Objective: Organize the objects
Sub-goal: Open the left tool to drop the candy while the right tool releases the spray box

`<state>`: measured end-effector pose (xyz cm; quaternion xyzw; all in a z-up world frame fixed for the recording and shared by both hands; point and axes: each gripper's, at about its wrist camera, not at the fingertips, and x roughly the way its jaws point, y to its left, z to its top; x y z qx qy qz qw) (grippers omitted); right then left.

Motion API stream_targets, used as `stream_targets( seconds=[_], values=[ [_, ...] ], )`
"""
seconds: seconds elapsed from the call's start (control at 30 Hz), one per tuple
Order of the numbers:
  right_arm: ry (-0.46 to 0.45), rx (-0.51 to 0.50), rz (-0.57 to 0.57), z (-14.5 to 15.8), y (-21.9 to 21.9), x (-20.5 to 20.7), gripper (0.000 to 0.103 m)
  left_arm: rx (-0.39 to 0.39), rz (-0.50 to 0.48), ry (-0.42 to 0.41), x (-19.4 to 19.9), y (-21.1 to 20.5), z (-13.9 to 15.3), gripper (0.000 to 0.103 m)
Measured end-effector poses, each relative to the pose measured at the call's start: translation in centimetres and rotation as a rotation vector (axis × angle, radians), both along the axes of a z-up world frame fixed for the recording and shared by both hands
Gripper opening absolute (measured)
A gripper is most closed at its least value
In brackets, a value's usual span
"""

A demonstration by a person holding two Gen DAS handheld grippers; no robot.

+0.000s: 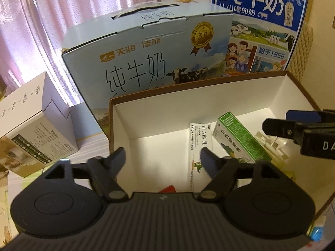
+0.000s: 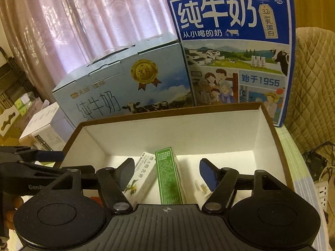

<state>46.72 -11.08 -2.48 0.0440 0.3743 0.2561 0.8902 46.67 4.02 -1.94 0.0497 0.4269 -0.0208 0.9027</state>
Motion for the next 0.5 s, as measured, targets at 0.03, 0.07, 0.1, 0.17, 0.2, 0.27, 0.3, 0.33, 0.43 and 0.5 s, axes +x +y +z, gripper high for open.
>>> stream_targets(
  seconds=[0.03, 0.07, 0.1, 0.17, 0.2, 0.27, 0.3, 0.33, 0.43, 0.5],
  values=[
    [0.000, 0.002, 0.000, 0.1, -0.2, -0.4, 0.068, -0.007, 0.003, -0.002, -0.3, 0.1, 0.2, 0.082],
    [0.000, 0.007, -0.002, 0.2, -0.5, -0.7, 0.068, -0.017, 0.005, -0.001, -0.6, 0.1, 0.3, 0.082],
    [-0.001, 0.012, -0.004, 0.4, -0.8, -1.1, 0.069, -0.024, 0.005, 0.001, -0.9, 0.2, 0.4, 0.084],
    [-0.005, 0.022, -0.011, 0.8, -1.3, -1.8, 0.070, -0.032, 0.012, 0.001, -1.4, 0.2, 0.7, 0.087],
    [-0.008, 0.027, -0.013, 1.1, -1.6, -2.2, 0.070, -0.034, 0.016, -0.004, -1.8, 0.2, 0.8, 0.087],
    [-0.013, 0.037, -0.013, 1.5, -2.0, -3.0, 0.071, -0.043, 0.020, -0.008, -2.5, 0.1, 1.2, 0.088],
    [-0.016, 0.042, -0.016, 1.8, -2.3, -3.3, 0.071, -0.050, 0.023, -0.008, -2.8, 0.1, 1.4, 0.088],
    [-0.020, 0.046, -0.021, 2.1, -2.5, -3.7, 0.071, -0.057, 0.026, -0.010, -3.2, 0.1, 1.6, 0.088],
    [-0.027, 0.068, -0.034, 2.8, -3.1, -4.7, 0.072, -0.077, 0.035, -0.021, -4.2, -0.1, 2.4, 0.088],
    [-0.021, 0.085, -0.042, 3.3, -3.4, -5.2, 0.072, -0.092, 0.038, -0.029, -4.8, -0.3, 2.9, 0.088]
  ],
)
